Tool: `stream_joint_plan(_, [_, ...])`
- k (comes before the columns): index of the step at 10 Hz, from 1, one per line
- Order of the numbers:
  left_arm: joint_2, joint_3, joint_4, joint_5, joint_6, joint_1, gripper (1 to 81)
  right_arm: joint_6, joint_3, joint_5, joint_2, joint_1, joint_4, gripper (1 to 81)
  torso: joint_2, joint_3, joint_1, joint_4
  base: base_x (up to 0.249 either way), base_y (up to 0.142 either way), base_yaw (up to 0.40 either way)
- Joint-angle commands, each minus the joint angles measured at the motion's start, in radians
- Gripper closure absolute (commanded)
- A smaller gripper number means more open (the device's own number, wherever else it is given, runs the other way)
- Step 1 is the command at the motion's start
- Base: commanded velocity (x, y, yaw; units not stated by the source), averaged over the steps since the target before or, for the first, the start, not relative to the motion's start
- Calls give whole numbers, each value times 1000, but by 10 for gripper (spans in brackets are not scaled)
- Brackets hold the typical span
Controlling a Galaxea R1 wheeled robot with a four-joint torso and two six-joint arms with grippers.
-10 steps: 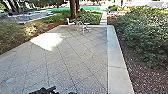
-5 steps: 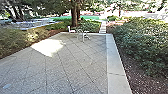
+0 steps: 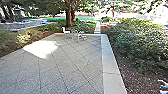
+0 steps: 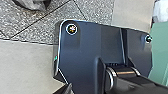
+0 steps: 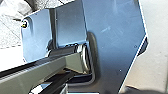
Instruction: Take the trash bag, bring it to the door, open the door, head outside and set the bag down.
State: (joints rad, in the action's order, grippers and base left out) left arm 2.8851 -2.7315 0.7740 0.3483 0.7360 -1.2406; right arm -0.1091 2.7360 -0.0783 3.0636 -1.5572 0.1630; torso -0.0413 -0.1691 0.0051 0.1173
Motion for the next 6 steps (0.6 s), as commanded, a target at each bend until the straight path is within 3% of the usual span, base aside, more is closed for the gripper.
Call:
stream_joint_plan(1, [25, -27, -2, 0, 82, -24, 10, 0, -9, 68, 6, 22, 9, 10, 0, 0, 0, -27, 0, 0, 0])
stream_joint_plan(2, [36, -28, -4, -37, 91, -55, 10, 0, -9, 68, 8, 22, 7, 10, 0, 0, 0, -29, 0, 0, 0])
stream_joint_plan(3, [51, -28, -4, -77, 92, -90, 10, 0, -9, 68, 8, 22, 7, 10, 0, 0, 0, -49, 0, 0, 0])
stream_joint_plan(4, [66, -28, -4, -125, 91, -125, 10, 0, -9, 68, 10, 22, 7, 10, 0, 53, 0, -64, 0, 0, 0])
stream_joint_plan(6, [89, -28, -6, -198, 92, -168, 10, 0, -9, 68, 11, 22, 7, 10, 0, 105, 0, -65, 0, 0, 0])
